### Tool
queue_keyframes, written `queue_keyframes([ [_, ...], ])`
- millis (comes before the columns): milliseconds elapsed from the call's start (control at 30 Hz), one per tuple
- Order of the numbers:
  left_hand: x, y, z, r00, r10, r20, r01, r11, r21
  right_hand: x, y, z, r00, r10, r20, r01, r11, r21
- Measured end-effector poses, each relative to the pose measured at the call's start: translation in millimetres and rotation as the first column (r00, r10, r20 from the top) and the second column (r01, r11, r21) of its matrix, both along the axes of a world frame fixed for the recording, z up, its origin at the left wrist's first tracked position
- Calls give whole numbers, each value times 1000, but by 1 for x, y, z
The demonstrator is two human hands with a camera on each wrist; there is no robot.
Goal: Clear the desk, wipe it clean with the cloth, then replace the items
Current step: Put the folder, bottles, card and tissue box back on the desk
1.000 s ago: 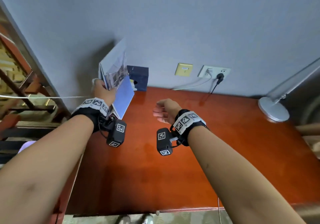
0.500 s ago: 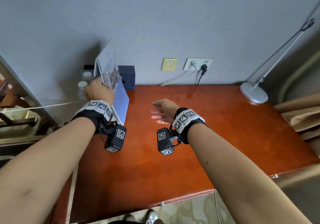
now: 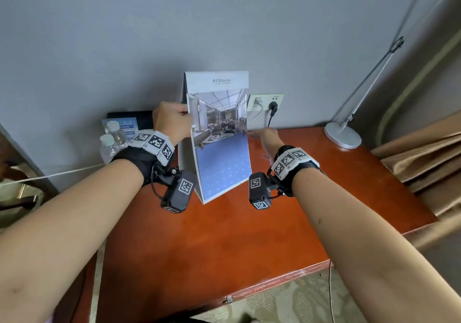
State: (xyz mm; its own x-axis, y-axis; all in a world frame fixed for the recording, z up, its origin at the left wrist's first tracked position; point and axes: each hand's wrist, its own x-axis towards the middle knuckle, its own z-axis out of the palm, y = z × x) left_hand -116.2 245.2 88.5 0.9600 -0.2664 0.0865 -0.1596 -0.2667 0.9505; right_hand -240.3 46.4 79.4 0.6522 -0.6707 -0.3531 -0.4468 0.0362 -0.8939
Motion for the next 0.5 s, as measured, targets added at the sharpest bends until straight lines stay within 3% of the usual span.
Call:
queue_keyframes([
  [133, -28, -40, 25, 987, -109, -120, 100, 992, -81, -24, -43, 0, 996, -7, 90, 2, 998, 55],
  [300, -57, -109, 33, 968, -207, -143, 195, 976, -92, -61, -95, -4, 991, -39, 125, 26, 994, 105],
  [500, -105, -218, 24, 952, -281, -121, 271, 958, -95, -108, -229, -48, 986, -102, 131, 88, 991, 104],
])
